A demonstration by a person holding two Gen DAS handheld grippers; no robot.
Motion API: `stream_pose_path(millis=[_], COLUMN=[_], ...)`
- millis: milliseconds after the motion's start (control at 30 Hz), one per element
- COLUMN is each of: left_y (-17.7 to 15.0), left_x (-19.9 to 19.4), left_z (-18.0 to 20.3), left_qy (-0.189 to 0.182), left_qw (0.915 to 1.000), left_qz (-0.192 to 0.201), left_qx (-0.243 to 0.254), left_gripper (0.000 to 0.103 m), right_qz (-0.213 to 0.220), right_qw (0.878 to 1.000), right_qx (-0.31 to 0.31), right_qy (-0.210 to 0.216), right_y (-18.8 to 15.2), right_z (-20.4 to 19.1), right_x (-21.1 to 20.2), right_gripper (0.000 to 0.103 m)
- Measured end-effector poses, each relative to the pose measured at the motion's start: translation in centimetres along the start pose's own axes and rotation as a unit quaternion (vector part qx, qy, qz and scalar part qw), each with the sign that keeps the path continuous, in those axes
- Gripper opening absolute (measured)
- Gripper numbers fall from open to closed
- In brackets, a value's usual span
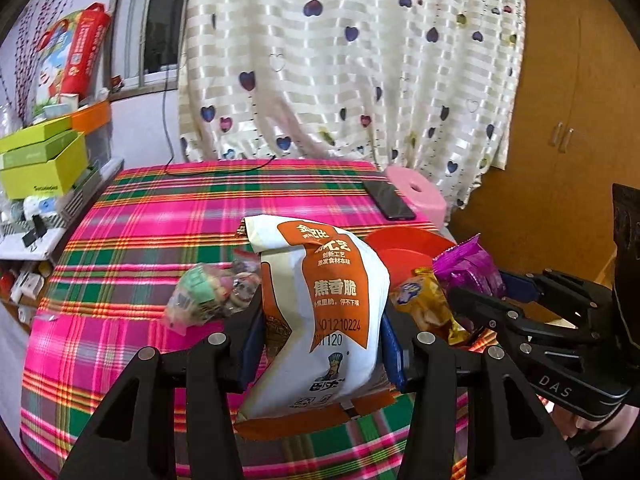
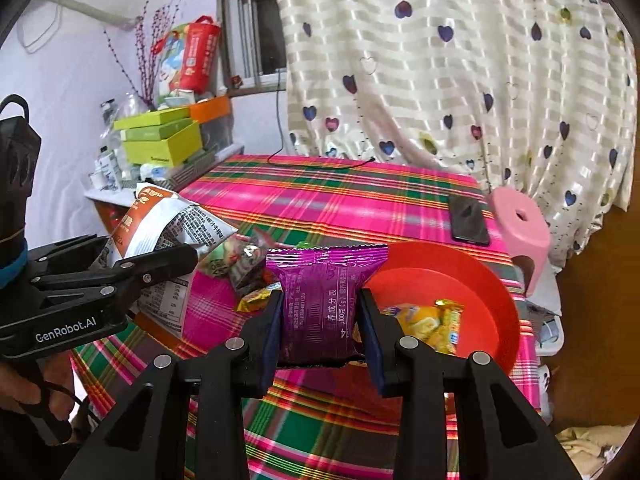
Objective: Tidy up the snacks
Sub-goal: 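Carry the white-and-orange bag and purple packet over the red basket with both tools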
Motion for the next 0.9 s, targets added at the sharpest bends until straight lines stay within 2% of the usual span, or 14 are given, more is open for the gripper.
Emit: stream_pose_path(millis=[333,633,900], left_y=[0.1,-0.1,-0.5], left_x=[1.4,3.8,6.0], left_z=[2.7,4.0,5.3], left_qy=[-0.022,-0.041,-0.065], left_qw=[0.9996,0.9984,0.9959], left_qz=[-0.01,-0.035,-0.06], left_qx=[0.015,0.014,0.02], left_gripper=[0.05,0.05,0.05], right_qz=[0.005,0.0,-0.022], right_qw=[1.0,0.998,0.995], right_qx=[0.017,0.044,0.082], right_qy=[-0.022,-0.039,-0.058], right_y=[-0.3,-1.1,-2.8], right_z=[2.8,6.1,9.8], right_x=[-1.3,-1.3,-0.1], right_gripper=[0.034,0.034,0.034])
Point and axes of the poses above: each gripper's, at about its wrist camera, not at the fingertips, and x roughly the way its jaws point, z to its right, y to its top, the point moved 6 cm from there along x, roughly the way its jaws point, and after that the axes turned 4 degrees about z, right-handed, at the moved point
